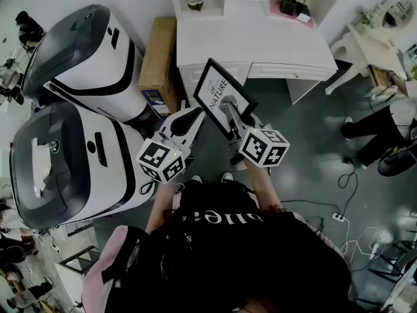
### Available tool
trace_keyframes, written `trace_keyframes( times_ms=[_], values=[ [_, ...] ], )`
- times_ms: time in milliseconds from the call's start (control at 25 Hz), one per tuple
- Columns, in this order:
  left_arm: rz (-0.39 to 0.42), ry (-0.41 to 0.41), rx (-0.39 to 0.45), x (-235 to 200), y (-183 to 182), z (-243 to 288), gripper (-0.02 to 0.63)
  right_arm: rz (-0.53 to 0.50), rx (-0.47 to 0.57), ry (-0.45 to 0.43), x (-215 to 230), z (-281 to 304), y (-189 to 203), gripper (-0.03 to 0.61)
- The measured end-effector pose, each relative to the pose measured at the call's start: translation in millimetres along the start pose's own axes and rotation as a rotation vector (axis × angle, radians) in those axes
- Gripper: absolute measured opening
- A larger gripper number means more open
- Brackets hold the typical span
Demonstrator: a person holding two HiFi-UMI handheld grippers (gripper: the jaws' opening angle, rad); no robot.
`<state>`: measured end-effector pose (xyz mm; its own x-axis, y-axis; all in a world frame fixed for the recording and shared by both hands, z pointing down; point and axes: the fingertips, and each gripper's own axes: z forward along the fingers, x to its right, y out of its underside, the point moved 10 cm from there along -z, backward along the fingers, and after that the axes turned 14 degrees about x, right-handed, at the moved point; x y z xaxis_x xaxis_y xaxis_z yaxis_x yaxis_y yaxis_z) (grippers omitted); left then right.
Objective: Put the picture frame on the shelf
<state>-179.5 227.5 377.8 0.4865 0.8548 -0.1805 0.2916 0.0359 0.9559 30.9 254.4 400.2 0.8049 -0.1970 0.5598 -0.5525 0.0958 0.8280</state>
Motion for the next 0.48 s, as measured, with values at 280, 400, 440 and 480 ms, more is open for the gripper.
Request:
trace_keyframes(
  times_ms=[280, 400, 440, 480],
  values=[
    [-0.006, -0.005, -0.017, 3, 3, 5, 0.038, 0.042, -0.003, 0.007, 8, -2, 0, 0.052],
    [-0.01, -0.008, -0.023, 5, 5, 9, 0.038, 0.094, 0.0, 0.014, 15, -4, 2, 0.052],
    [-0.012, -0.01, -0.025, 5, 6, 10, 0.038, 0.109, -0.002, 0.015, 17, -4, 2, 0.052],
    [-0.013, -0.013, -0.026, 4, 7, 11, 0.038, 0.117, -0.005, 0.014, 19, -4, 3, 0.052]
  ],
)
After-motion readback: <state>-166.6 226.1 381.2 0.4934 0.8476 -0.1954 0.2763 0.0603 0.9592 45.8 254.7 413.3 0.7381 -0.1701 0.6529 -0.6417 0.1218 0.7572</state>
